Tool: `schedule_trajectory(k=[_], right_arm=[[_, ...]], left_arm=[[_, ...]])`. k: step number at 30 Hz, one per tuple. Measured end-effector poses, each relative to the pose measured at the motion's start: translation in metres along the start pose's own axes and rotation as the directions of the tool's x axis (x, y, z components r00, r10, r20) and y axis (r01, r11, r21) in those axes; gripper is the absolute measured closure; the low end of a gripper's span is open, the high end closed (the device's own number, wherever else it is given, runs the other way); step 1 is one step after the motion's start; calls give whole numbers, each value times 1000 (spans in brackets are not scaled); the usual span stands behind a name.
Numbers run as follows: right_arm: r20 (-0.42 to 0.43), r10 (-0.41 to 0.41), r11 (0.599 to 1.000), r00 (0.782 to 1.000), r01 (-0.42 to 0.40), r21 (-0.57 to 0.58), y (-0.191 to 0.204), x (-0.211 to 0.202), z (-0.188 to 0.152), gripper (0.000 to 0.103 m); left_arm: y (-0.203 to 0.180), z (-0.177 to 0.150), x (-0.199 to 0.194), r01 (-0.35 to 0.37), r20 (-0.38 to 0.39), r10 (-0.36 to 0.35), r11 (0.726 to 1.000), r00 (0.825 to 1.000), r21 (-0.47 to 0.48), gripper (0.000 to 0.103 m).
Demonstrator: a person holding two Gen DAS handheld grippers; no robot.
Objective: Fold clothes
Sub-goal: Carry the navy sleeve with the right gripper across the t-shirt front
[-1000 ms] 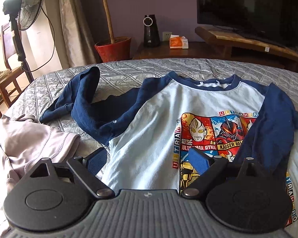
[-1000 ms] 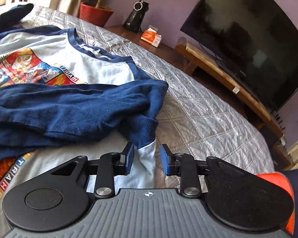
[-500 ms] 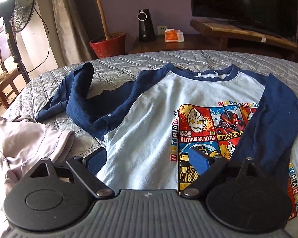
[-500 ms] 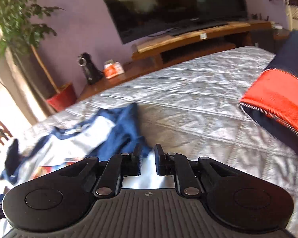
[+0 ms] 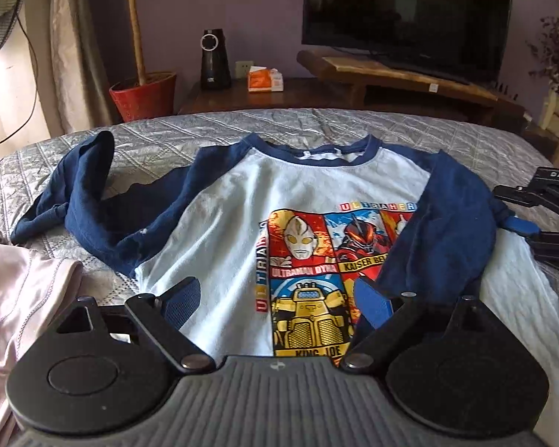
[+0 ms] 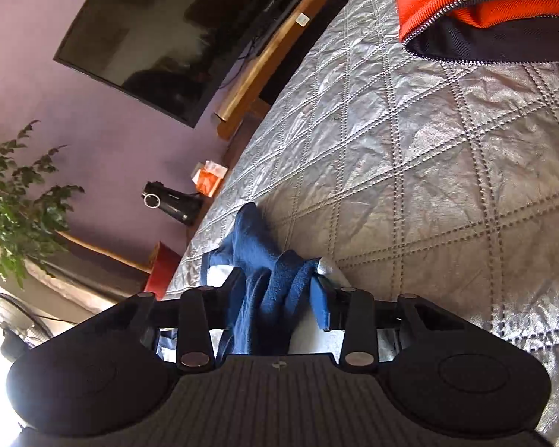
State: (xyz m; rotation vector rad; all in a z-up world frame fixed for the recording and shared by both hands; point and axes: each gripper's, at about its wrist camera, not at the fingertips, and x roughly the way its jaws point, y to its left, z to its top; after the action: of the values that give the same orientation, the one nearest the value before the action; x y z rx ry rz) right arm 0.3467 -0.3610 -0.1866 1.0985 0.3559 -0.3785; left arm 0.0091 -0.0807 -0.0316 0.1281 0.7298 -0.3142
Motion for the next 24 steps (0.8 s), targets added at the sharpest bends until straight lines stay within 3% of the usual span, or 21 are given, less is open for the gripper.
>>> schedule_trajectory(k=[3, 5, 7, 8, 11, 15, 18, 19, 22, 24], right_arm=[[6, -11, 999, 1000, 12, -46, 5, 7, 0, 62], [2, -27, 997, 1000, 27, -77, 8, 10, 0, 70], [-11, -42, 993, 999, 41, -111, 11, 10, 0, 93], [-15, -20, 996, 1000, 19, -92, 9, 9, 1, 96], [18, 44, 999, 999, -44, 18, -5, -2, 10, 96], [102, 108, 985, 989, -120, 127, -22, -13, 17, 97], [70, 63, 996, 996, -67, 54, -13, -8, 20, 95], [39, 26, 1000, 999, -26, 15, -9, -5, 19, 90], [-41, -86, 991, 995, 82, -107, 4, 2, 19, 89], [-30, -104, 978, 994, 97, -185, 20, -6, 21, 88]], left_arm=[[-14, -5, 1, -3, -4, 3, 997, 1000, 78, 13], [-19, -10, 8, -41, -32, 45, 993, 998, 110, 13], [-18, -13, 15, -74, -61, 81, 990, 995, 117, 9], [-17, -14, 17, -81, -73, 90, 990, 993, 112, 6], [-12, -13, 18, -90, -84, 97, 992, 992, 87, 4], [-20, -17, 15, -146, -43, 154, 979, 987, 145, 1], [-23, -19, 13, -172, -28, 179, 970, 983, 172, 0], [-22, -18, 13, -170, -31, 178, 971, 984, 168, 0], [-17, -16, 14, -164, -43, 172, 975, 984, 149, 0], [-13, -15, 14, -171, -45, 180, 974, 983, 146, 0]])
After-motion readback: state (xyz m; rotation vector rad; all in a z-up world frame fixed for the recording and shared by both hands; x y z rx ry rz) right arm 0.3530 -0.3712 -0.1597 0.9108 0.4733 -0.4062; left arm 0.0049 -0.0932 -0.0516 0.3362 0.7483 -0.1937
